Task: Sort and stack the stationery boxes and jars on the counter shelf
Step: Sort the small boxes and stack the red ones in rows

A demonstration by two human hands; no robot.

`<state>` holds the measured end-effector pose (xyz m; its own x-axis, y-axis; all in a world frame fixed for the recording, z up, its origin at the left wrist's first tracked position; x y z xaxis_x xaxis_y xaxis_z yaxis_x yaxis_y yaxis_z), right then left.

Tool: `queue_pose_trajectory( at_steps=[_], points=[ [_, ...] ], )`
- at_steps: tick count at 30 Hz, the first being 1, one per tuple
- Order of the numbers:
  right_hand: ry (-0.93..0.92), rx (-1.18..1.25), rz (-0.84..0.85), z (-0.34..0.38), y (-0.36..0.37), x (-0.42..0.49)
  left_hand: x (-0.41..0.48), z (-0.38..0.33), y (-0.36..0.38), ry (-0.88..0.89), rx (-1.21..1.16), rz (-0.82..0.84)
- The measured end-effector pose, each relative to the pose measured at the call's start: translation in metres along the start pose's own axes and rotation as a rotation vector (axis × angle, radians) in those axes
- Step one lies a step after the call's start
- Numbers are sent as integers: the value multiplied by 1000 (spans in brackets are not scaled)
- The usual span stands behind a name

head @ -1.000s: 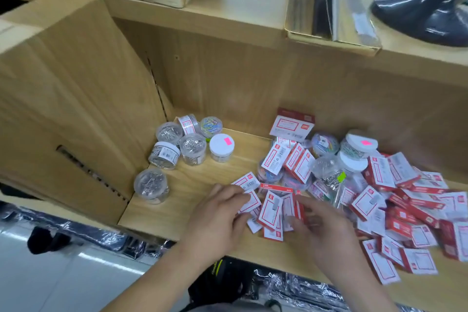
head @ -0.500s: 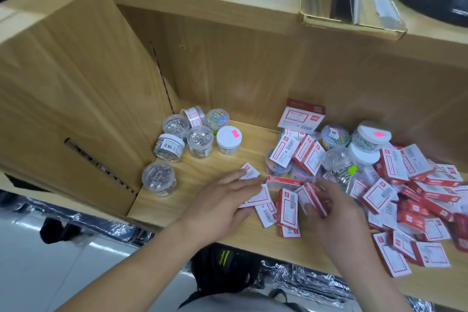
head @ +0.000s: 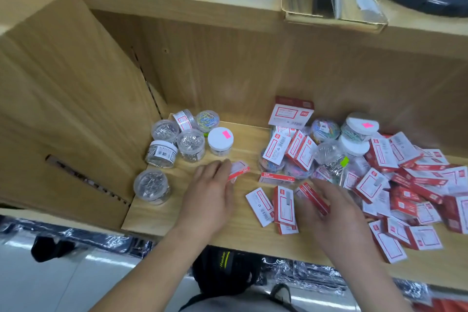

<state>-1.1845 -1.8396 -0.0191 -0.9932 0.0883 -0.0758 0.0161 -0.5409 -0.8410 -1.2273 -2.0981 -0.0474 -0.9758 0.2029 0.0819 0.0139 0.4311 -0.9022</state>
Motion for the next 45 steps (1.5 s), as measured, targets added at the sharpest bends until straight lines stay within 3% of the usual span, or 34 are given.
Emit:
queue_pose_trajectory(
  at_steps=[7, 13, 15, 20, 26, 29, 32, 36, 41, 45],
  points=[
    [-23, -8, -46, 22, 8, -10, -7, -4, 13, -76, 212, 86],
    [22, -11, 4, 16, 7, -6, -13, -1, -7, 35, 55, -62],
    [26, 6, 26, 12, 6, -6, -23, -15, -16, 146, -52, -66],
    [-48, -52, -4, 11, 7, -6, -24, -47, 1, 499, -167, 111],
    [-69, -119, -5, -7, 14, -5, -7, -52, 25, 572, -162, 379],
    [-50, -146, -6, -8, 15, -7, -3, -55, 24, 597, -40, 398],
    [-47, -103, -23, -14, 12, -4, -8, -48, 17, 568, 49, 285],
    [-134, -110, -62, -14, 6, -2, -17, -32, 11, 450, -7, 142],
    [-181, -114, -122, -12, -6, -3, -29, -26, 16, 392, -78, 101],
    [-183, -154, -107, -18, -4, 1, -36, -35, 24, 365, 3, 145]
  ],
)
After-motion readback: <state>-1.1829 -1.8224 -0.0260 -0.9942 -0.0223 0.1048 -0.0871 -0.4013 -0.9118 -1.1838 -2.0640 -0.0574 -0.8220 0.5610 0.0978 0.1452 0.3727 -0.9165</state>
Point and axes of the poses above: each hand's wrist, its own x-axis towards the middle knuckle, its own y-axis out of the palm, z = x × y, the point moved 8 cm from there along x, towards the middle knuckle, and after that the axes turned 10 degrees about z, right-handed, at the moved point
